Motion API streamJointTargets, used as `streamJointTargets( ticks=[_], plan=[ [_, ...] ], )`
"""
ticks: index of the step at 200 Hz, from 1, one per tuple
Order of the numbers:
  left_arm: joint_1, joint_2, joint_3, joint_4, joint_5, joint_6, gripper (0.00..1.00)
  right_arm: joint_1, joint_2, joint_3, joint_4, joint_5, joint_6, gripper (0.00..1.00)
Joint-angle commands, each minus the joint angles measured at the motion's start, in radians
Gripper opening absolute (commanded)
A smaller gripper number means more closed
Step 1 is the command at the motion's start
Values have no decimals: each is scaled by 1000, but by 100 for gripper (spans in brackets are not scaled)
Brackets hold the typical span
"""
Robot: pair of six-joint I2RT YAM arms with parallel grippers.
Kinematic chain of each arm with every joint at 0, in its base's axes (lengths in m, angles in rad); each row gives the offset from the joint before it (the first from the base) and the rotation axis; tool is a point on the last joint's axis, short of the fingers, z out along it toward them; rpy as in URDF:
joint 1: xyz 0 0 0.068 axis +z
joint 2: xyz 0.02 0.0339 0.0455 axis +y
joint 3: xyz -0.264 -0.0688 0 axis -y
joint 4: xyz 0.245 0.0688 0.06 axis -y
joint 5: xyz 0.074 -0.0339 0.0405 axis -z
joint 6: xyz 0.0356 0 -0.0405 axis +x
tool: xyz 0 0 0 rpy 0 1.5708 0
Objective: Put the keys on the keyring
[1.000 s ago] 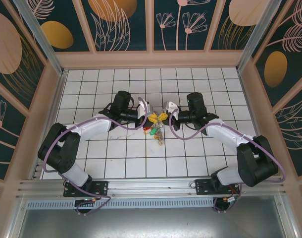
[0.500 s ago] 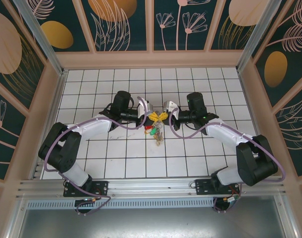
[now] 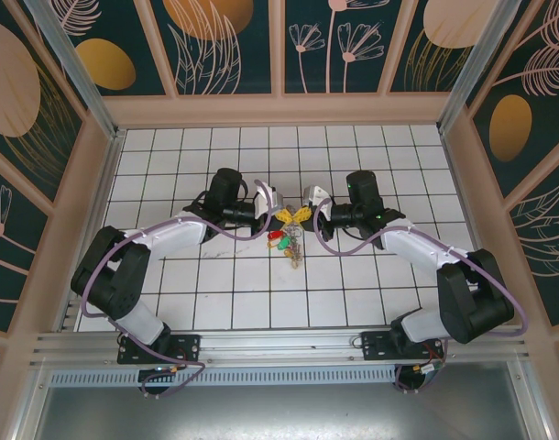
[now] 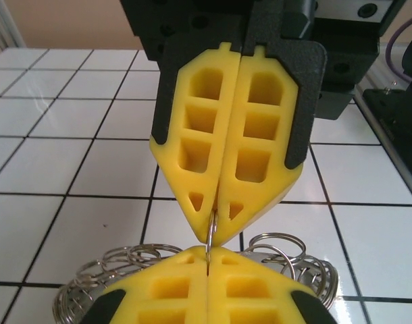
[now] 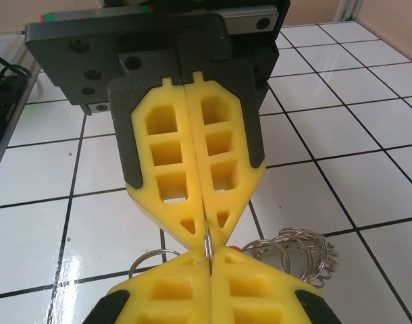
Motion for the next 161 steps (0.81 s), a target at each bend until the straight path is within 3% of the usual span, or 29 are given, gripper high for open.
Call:
streamJointTargets(
  ticks=[1, 57, 95, 128, 147, 161],
  plan=[
    [-4, 3, 10, -22, 7, 17, 3, -4, -10, 19, 60, -52, 9, 0],
    [-3, 4, 12, 13, 10, -5, 0, -4, -19, 21, 53, -35, 22, 0],
    [-4, -13, -50, 184, -24, -118, 0, -9, -83, -20, 48, 37, 42, 20],
    [-2, -17, -104, 365, -20, -245, 0, -51, -226, -84, 98, 53, 273, 30],
    [-3, -19, -130, 442, -23, -297, 0, -64, -305, -99, 68, 264, 470, 35],
    [-3, -17, -142, 486, -23, -323, 0, -87, -331, -100, 0, 487, 655, 37]
  ],
)
